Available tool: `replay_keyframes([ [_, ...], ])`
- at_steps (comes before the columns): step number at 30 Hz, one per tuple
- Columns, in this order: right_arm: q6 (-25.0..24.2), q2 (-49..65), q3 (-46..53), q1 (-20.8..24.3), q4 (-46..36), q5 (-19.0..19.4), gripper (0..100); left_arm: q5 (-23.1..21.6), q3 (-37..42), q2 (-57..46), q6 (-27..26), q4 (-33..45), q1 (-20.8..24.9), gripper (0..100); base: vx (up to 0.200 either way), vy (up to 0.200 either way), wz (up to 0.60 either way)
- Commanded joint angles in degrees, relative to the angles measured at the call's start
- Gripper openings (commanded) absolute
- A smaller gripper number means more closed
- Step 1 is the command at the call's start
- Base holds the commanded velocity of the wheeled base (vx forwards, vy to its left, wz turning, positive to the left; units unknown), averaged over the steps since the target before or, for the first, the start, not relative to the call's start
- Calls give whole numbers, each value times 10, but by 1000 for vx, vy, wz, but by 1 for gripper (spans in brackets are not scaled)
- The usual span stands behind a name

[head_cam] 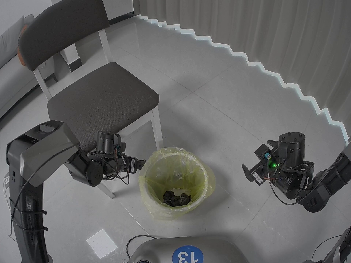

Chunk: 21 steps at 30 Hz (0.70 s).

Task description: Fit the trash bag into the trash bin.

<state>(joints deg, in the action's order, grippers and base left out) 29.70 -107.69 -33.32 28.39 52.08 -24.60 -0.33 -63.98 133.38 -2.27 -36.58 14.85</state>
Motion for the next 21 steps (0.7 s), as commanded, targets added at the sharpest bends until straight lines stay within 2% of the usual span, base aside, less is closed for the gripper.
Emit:
replay_keyframes([
  [1,-3,17,3,0,1,0,100,0,33,-66,-1,0,4,100,0,0,0],
  [10,-18,51,2,0,0,0,100,1,73,-160,-1,0,18,100,0,0,0],
  [17,-39,66,16,-8,-2,0,100,2,99,-181,2,-2,15,100,0,0,0],
  [21,-50,71,23,-10,0,0,100,19,112,-184,4,-34,18,100,0,0,0],
])
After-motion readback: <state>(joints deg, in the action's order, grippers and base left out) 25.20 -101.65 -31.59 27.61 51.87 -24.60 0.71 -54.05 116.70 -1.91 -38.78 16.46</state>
